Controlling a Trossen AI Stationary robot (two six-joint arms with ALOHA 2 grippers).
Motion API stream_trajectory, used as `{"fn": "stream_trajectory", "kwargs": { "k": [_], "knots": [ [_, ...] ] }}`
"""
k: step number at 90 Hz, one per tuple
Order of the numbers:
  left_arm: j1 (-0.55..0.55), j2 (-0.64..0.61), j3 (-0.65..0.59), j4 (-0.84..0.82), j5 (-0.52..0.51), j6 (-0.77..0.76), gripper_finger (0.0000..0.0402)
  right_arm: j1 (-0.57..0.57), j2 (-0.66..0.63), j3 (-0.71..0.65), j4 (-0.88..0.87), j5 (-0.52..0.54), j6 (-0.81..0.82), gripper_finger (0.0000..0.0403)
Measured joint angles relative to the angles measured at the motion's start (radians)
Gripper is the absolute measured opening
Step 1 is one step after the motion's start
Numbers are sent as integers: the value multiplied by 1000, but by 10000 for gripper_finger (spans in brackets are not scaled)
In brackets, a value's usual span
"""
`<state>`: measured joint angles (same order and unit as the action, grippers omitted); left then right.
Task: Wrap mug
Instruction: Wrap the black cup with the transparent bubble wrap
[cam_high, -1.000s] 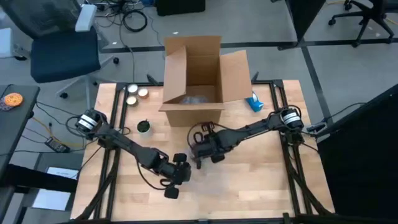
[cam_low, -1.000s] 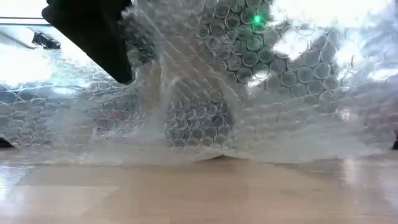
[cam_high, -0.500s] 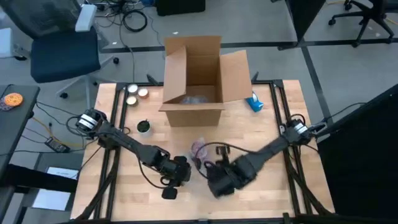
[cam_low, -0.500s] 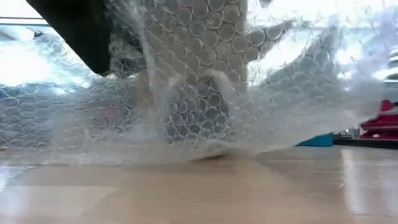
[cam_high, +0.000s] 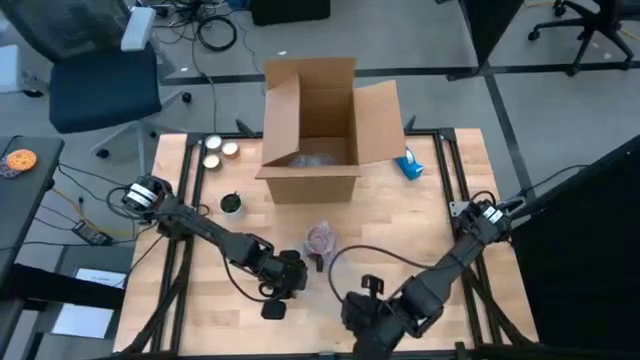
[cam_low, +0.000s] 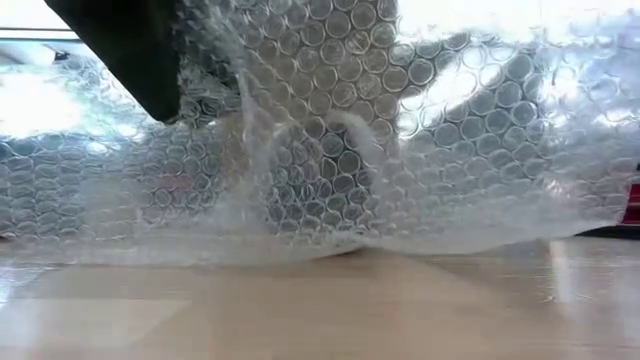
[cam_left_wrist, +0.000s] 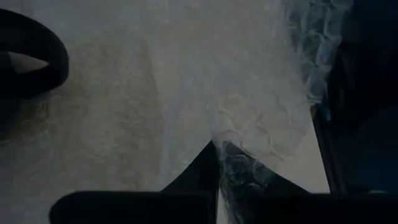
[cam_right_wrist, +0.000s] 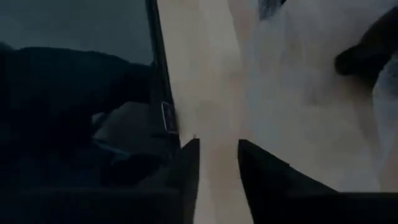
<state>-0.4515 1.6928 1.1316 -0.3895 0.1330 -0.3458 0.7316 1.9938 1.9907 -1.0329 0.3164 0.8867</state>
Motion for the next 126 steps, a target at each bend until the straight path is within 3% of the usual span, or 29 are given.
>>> {"fn": "stream_trajectory", "kwargs": {
  "k": [23,48,55,64,85,105,126],
  "knots": [
    [0,0,0,-3,-11,1,0,1,0,-123,59,23,6,178],
    [13,0,0,-6,-19,26,0,-22,0,-246,130,62,72,191],
    [14,0,0,-6,5,25,0,-35,-1,-278,157,97,70,180],
    [11,0,0,-6,55,27,1,-56,0,-313,193,60,58,149],
    [6,0,0,-25,161,21,37,-80,0,-359,302,-2,-3,13],
    [5,0,0,-257,283,-59,94,-80,0,-348,298,2,-71,2],
    [-41,-6,0,-387,281,-139,122,-93,0,-348,290,2,-131,1]
  ]
}}
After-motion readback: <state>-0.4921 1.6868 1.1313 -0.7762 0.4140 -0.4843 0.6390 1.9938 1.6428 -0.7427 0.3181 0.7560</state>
